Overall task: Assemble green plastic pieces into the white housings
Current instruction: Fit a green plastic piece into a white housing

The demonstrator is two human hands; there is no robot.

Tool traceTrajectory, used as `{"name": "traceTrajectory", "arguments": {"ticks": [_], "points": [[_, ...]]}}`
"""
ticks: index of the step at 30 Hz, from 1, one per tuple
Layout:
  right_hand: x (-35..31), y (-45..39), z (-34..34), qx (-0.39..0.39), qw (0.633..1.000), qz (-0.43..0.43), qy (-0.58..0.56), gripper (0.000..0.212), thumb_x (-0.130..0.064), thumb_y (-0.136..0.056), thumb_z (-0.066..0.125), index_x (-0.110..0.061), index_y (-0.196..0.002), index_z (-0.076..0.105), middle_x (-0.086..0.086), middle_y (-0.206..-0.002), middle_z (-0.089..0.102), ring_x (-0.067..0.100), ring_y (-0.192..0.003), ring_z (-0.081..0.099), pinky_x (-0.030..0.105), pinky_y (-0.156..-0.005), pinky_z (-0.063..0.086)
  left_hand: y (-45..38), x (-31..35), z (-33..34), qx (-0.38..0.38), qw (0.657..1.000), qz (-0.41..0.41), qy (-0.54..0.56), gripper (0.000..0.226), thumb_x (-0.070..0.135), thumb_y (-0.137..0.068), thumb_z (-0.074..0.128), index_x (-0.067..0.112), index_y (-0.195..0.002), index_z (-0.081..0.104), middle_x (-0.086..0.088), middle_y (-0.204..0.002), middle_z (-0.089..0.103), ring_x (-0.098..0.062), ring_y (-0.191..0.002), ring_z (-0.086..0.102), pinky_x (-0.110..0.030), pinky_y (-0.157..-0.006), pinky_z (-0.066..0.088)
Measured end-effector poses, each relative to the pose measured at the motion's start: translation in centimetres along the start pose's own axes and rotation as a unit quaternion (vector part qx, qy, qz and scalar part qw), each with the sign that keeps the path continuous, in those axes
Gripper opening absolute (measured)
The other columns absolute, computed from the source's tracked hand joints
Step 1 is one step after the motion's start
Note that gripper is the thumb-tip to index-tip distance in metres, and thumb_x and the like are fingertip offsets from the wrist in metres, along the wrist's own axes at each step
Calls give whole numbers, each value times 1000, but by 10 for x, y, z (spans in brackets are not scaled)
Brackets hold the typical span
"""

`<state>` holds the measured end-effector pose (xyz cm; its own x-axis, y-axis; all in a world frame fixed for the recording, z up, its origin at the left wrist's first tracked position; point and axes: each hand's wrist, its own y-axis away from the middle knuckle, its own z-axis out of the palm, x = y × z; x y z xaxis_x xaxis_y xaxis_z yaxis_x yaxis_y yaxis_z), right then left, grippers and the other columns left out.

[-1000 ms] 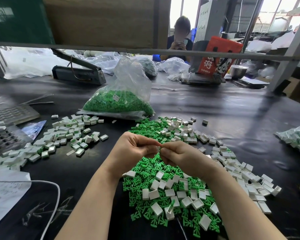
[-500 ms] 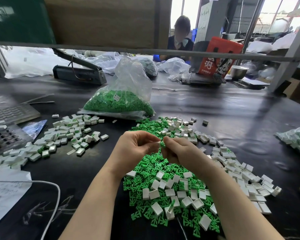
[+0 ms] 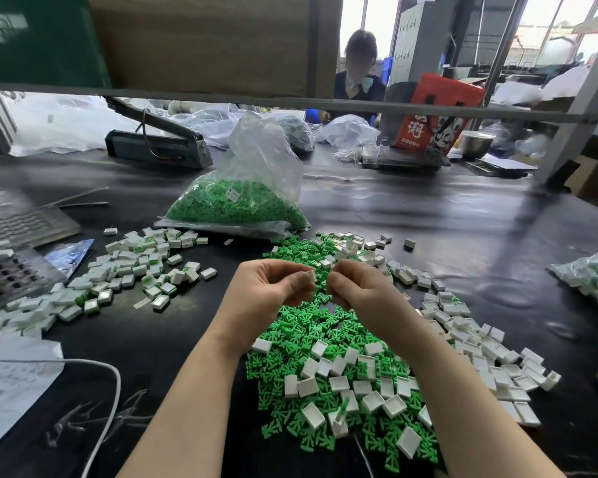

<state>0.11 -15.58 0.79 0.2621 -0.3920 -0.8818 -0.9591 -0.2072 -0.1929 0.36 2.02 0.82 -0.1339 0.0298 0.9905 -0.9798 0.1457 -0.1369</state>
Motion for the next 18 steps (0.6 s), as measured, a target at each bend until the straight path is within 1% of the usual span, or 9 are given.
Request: {"name": "traceTrajectory", "arguments": {"ticks": [2, 5, 7, 9, 11, 14, 16, 18], "points": [[-1, 0, 1, 2, 999, -17, 30, 23, -17, -100, 51, -17, -77, 55, -8, -58, 49, 5, -51, 42, 29, -55, 36, 0, 0, 0, -1, 1000, 2, -3, 8, 9, -84, 71, 8, -91, 75, -15, -82, 75, -28, -79, 72, -39, -81, 58], [-2, 1, 1, 9, 998, -36, 43, 24, -19, -100, 53, -20, -76, 54, -10, -56, 47, 8, -53, 41, 33, -55, 37, 0, 0, 0, -4, 1000, 3, -4, 7, 7, -85, 71, 9, -90, 75, -15, -83, 75, -28, -80, 72, -37, -80, 60], [-3, 2, 1, 7, 997, -51, 54, 23, -19, -99, 54, -19, -76, 54, -6, -58, 48, 11, -54, 41, 36, -54, 37, 0, 1, -1, -6, 1000, 4, -8, 7, 5, -85, 71, 8, -90, 75, -15, -82, 75, -26, -78, 72, -33, -77, 61], [-4, 1, 0, 1, 995, -62, 81, 22, -20, -99, 55, -19, -77, 53, 0, -61, 49, 14, -56, 41, 40, -53, 38, 0, 2, 0, -6, 1000, 5, -10, 7, 3, -85, 71, 7, -90, 75, -15, -81, 75, -22, -75, 72, -26, -71, 60], [-5, 1, 0, -14, 993, -69, 98, 19, -20, -98, 56, -16, -79, 55, 1, -63, 49, 13, -57, 41, 38, -54, 37, 1, 2, 0, -7, 1000, 6, -9, 7, 2, -85, 70, 6, -90, 74, -16, -81, 75, -21, -73, 71, -23, -68, 58], [-4, 2, -1, -35, 991, -66, 108, 18, -20, -98, 56, -14, -81, 56, -1, -63, 48, 9, -55, 40, 29, -53, 36, 1, 2, 0, -12, 1000, 13, -17, 8, 1, -85, 69, 6, -89, 75, -14, -80, 75, -19, -73, 71, -22, -68, 57], [-3, 3, -3, -51, 994, -49, 87, 20, -21, -99, 55, -18, -79, 56, -4, -62, 48, 6, -52, 40, 22, -50, 35, 1, 2, 0, -21, 999, 21, -27, 10, 1, -86, 69, 8, -89, 75, -12, -80, 75, -16, -72, 71, -21, -68, 56], [-1, 4, -4, -68, 996, -27, 58, 22, -22, -100, 53, -19, -79, 59, -3, -62, 49, 5, -52, 42, 19, -49, 36, 1, 2, 0, -31, 998, 29, -36, 12, 2, -85, 69, 11, -88, 75, -11, -81, 75, -16, -73, 70, -21, -70, 57]]}}
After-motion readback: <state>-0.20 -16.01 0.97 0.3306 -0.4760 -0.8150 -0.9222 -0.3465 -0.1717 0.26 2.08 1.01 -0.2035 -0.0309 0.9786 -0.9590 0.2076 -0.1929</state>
